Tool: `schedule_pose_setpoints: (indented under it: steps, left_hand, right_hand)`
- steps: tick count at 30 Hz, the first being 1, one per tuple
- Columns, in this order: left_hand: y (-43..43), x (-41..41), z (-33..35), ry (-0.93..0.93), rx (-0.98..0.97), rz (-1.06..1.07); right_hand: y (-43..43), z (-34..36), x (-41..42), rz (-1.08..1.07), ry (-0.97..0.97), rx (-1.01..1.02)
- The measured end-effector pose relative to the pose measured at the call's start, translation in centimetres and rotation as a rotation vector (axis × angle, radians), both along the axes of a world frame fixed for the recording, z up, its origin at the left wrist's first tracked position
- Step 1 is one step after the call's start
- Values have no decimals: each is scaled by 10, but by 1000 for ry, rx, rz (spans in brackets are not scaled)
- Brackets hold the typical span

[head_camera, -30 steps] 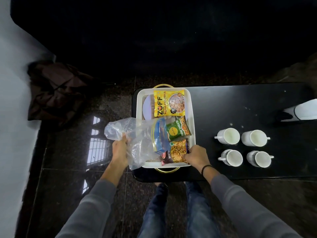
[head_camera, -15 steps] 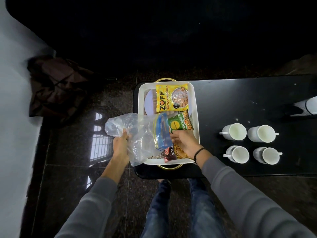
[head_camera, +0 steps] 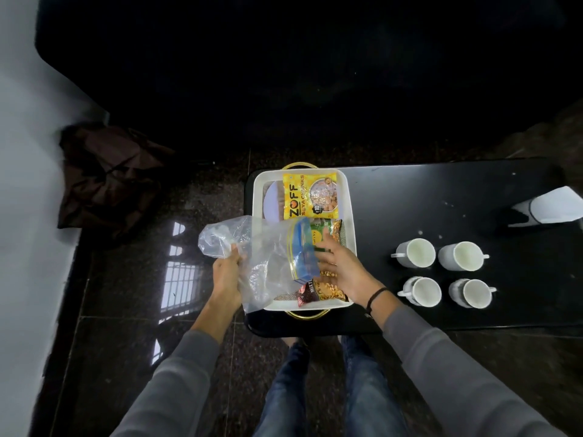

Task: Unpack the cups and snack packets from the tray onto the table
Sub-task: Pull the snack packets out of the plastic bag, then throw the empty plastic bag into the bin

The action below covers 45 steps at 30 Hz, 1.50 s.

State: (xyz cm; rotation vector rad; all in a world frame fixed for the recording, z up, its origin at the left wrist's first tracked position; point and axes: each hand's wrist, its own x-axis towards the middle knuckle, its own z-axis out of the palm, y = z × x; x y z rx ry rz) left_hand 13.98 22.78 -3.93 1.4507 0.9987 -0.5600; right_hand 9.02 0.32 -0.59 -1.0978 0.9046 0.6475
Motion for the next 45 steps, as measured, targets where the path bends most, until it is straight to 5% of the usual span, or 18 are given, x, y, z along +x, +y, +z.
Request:
schedule_pose_setpoints:
  steps: [15,24,28,31,37,45]
  left_hand:
    - [-48,-2,114,-183,-127,-234]
    - [-85,-6,156,-271,-13,-339]
    - [-115,-20,166,-367,-6,-503]
    - [-149,-30,186,-491,-16,-657]
    - [-218,-47,215,-476,-45,-726]
    - [-271,-62,216,-385,-6,-554]
  right_hand:
    - [-29,124,-26,-201,-261,91]
    - [-70,157,-49,-159,-356,-430]
    - [-95,162,-64,-118,-442,-450]
    - [-113,171,-75,52,-563,-369]
    - [-134,184,-75,513,-676,-518]
    - [-190,194,-70,317,-695,-805]
